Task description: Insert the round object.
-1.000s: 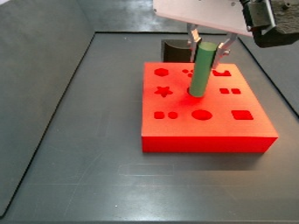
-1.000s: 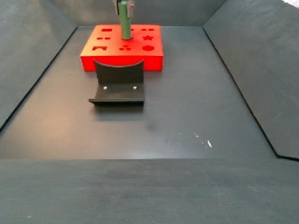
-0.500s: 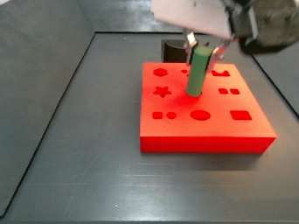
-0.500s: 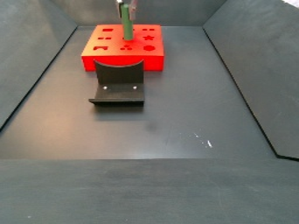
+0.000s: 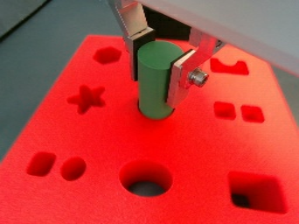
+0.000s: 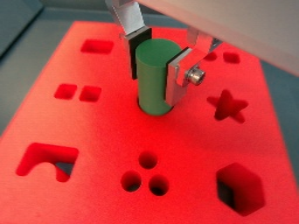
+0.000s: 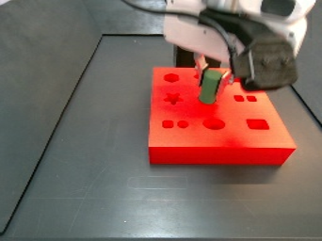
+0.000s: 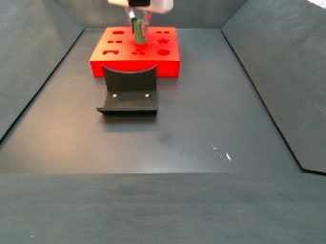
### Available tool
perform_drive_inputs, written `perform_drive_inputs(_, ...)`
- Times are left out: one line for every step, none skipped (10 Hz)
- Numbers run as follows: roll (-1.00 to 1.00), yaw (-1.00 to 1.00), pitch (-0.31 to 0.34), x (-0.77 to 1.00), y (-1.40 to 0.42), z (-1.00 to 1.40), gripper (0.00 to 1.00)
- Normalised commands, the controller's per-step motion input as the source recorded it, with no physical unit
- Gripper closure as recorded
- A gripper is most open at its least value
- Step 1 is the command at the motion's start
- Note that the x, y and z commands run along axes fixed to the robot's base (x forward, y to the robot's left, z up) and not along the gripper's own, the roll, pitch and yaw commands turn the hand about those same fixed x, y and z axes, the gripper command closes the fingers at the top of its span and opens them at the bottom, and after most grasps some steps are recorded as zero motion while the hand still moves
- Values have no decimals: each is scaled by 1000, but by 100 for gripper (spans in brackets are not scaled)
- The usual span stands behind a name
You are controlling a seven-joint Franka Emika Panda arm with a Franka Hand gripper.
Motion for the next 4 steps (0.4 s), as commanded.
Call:
perform_drive_inputs(61,-51,90,0,0,-980,100)
perform_drive_inputs(0,-40,153,0,0,-880,100)
perform_drive_inputs(0,-29,61,0,0,-60,100)
perform_drive_inputs(0,0,0,0,0,0,100)
